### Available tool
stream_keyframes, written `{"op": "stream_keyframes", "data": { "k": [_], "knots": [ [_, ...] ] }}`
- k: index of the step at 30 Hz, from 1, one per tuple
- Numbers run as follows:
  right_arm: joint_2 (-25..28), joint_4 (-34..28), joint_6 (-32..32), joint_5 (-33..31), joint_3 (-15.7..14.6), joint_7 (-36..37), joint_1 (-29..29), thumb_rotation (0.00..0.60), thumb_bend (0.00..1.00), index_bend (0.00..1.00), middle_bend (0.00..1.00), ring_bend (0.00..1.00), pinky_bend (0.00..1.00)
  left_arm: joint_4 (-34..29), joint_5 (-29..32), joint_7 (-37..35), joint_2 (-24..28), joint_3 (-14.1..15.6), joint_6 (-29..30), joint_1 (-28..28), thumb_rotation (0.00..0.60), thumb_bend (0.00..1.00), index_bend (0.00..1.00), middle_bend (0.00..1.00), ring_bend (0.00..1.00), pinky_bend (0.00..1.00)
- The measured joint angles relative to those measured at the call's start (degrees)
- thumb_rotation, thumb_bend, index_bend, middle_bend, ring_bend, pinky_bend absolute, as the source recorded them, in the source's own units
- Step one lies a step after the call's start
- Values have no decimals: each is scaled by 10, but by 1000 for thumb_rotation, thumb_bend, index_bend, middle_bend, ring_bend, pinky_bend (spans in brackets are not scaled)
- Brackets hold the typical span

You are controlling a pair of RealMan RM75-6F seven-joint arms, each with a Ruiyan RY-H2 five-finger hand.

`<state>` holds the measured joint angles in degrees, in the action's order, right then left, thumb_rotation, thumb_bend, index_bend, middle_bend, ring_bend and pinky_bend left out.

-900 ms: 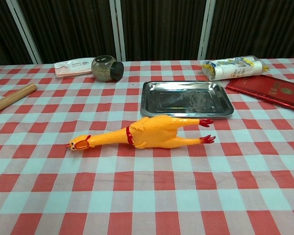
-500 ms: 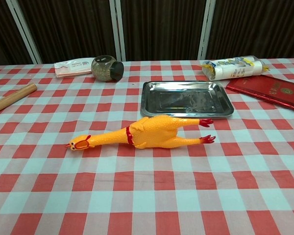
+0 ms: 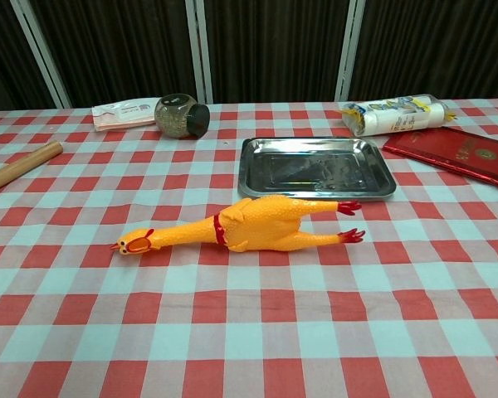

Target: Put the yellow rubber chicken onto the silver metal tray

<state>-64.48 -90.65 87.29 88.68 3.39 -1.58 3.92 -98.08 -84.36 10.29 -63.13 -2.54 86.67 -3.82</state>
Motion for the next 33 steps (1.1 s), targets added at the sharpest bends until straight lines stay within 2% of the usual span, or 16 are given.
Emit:
{"op": "stream_keyframes", "data": {
  "k": [6,13,22,26,29,33],
  "knots": [
    [-1,0,0,0,1,0,1,600,187,24,187,73,150,0,-10,2,-4,-1,-14,-12,600,43,105,59,0,0],
    [-3,0,-7,3,0,1,6,600,187,19,185,73,150,-3,-17,4,-12,-12,-61,-54,600,47,151,91,0,5],
    [-2,-8,-3,16,-2,1,9,600,187,18,185,73,150,-7,-8,17,-38,-42,-181,-150,600,62,176,170,115,163],
    [-1,-12,-2,19,-4,-1,7,600,187,19,185,73,150,-5,10,31,-65,-55,-249,-201,600,80,195,195,135,165],
    [0,-14,2,21,-5,0,5,600,187,19,185,73,150,3,38,41,-94,-65,-307,-245,600,98,209,220,168,209],
    [3,-17,8,23,-7,1,1,600,187,19,185,73,150,20,69,55,-136,-76,-346,-283,600,106,234,250,200,261]
  ]
}}
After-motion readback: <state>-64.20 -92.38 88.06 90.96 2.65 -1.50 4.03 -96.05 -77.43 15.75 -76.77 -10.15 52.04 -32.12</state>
